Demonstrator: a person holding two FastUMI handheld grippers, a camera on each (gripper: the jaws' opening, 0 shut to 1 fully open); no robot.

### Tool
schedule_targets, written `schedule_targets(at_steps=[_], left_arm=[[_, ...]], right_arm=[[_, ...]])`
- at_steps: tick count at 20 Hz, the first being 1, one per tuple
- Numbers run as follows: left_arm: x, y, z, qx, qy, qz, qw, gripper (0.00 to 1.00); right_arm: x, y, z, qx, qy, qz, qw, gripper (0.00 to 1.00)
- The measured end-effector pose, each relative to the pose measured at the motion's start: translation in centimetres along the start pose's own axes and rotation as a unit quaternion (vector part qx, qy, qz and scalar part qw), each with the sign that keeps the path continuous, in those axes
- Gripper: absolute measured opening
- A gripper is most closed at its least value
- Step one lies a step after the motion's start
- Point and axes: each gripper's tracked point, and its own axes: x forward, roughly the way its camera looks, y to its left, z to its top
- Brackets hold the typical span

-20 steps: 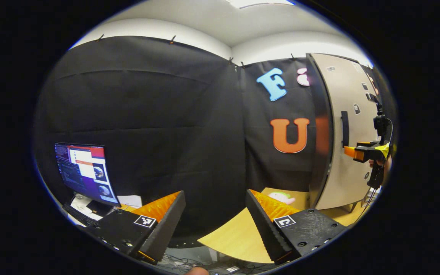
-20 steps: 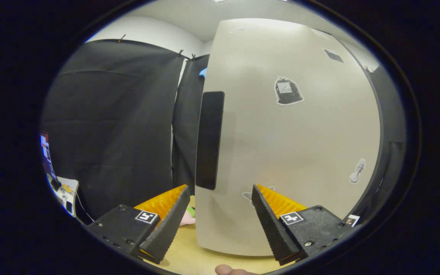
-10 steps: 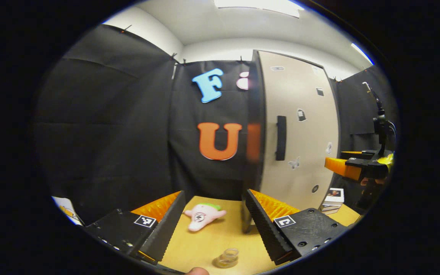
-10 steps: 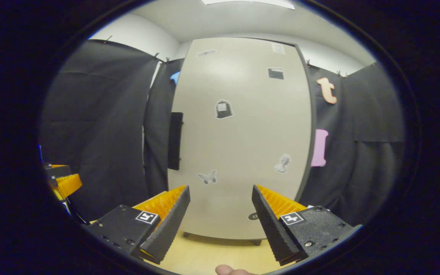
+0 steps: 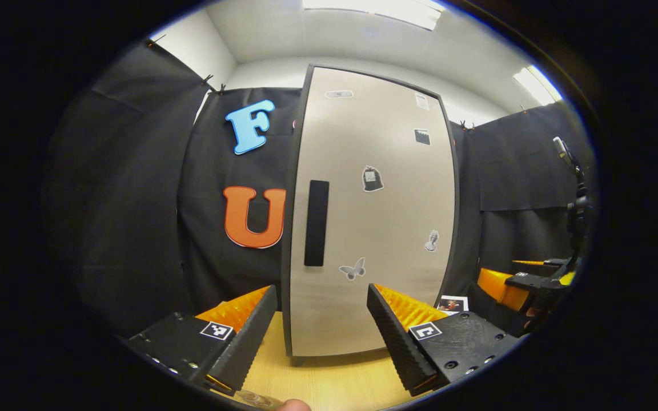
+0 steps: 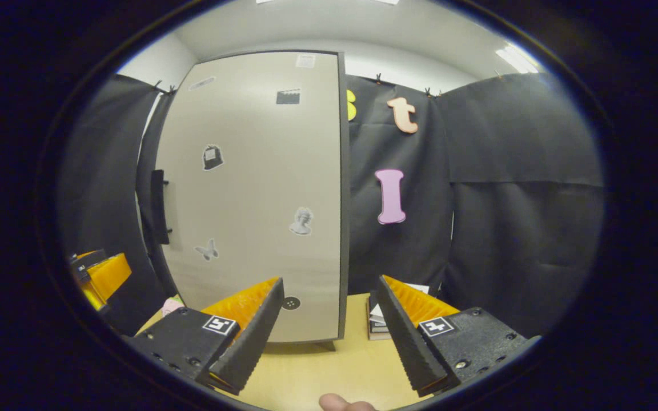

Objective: Open the cabinet door with the right hand, grasp the bottle in the cabinet with the left hand and place it on the coaster, then close the cabinet door with the right hand.

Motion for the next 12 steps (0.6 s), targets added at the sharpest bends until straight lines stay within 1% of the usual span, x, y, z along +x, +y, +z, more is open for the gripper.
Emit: schedule_targets(at_steps=[1,2,3,6,8,10,12], left_arm=[[0.4,-0.7,-0.5,0.005,0.008,-0.002,1.0,0.96],[0.7,-1.1,-0.8,0.006,0.015,0.001,1.0,0.96],[0.8,-1.2,-0.9,0.007,0.016,0.004,1.0,0.96],[1.0,-1.6,-1.0,0.01,0.018,0.012,1.0,0.96],[0.8,-1.6,-0.7,0.008,0.013,0.016,1.0,0.96],[0.9,-2.2,-0.6,0.013,0.01,0.011,1.0,0.96],[0.6,-2.1,0.2,0.018,-0.003,0.021,1.0,0.96]], right_arm=[[0.1,-0.3,-0.3,0.009,0.006,-0.001,1.0,1.0],[0.1,0.0,-0.5,0.015,0.011,0.007,1.0,1.0],[0.1,0.2,-0.5,0.018,0.01,0.016,1.0,1.0],[0.3,0.3,0.0,0.016,-0.002,0.026,1.0,1.0],[0.4,0.8,0.4,0.02,-0.006,0.039,0.999,1.0],[0.3,1.0,0.4,0.02,-0.01,0.047,0.999,1.0],[0.3,1.2,0.2,0.016,-0.008,0.054,0.998,1.0]])
